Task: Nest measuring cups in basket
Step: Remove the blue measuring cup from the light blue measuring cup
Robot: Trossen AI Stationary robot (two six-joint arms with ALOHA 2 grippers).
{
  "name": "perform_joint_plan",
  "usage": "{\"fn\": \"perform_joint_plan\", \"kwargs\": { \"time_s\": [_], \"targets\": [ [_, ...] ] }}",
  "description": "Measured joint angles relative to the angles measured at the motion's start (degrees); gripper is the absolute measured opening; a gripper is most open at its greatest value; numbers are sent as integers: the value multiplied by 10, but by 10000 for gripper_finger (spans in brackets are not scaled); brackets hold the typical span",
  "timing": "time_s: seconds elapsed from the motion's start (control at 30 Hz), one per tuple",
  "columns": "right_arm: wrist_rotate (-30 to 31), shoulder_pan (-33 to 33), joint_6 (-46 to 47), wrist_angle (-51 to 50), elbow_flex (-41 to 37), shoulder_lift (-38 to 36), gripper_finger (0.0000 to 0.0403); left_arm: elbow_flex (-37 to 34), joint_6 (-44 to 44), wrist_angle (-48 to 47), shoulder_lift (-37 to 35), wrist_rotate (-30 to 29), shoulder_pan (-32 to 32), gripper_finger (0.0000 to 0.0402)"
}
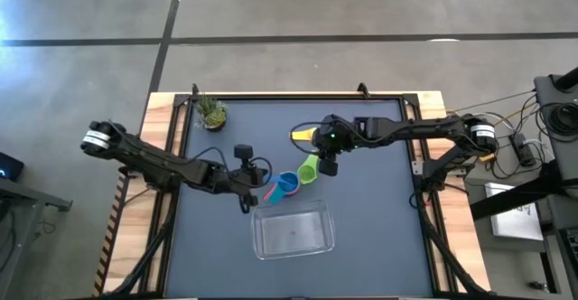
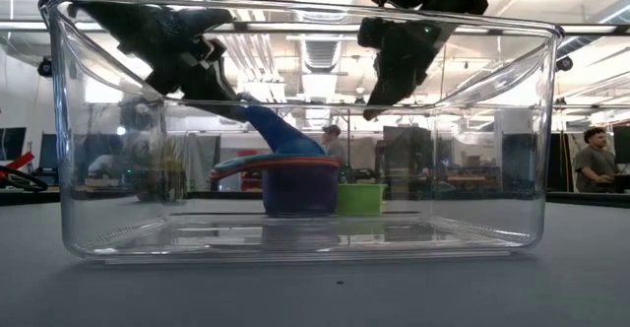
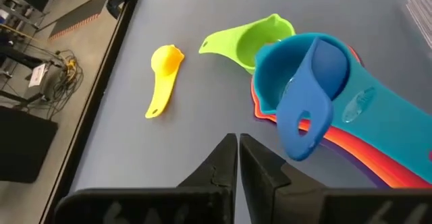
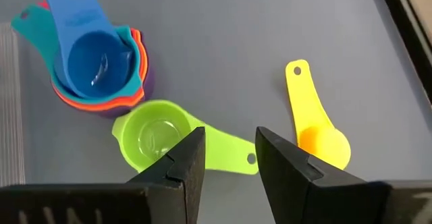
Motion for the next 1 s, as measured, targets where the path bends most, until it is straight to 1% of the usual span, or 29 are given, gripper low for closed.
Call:
{"fn": "perform_joint_plan", "kwargs": {
  "time_s": [0.07,0.17,0.27,0.33,0.63,0.77,0.9,1.0],
  "targets": [
    [0,0,0,1,-3,0,122,0,1,-10,-5,9,0,0],
    [0,0,1,0,-3,0,125,0,3,-32,-14,39,0,2],
    [0,0,4,-1,-3,0,125,0,1,-39,-20,75,0,19],
    [0,0,3,0,-3,0,123,0,0,-39,-21,85,0,37],
    [-1,0,5,1,-2,0,128,0,0,-18,-21,80,-1,142],
    [-1,0,5,4,-2,0,124,0,0,-7,-21,80,-1,173],
    [0,0,5,10,-2,0,121,0,4,8,-21,80,-1,175],
    [-1,0,5,11,-2,0,123,0,16,12,-21,80,-1,151]
  ]
}}
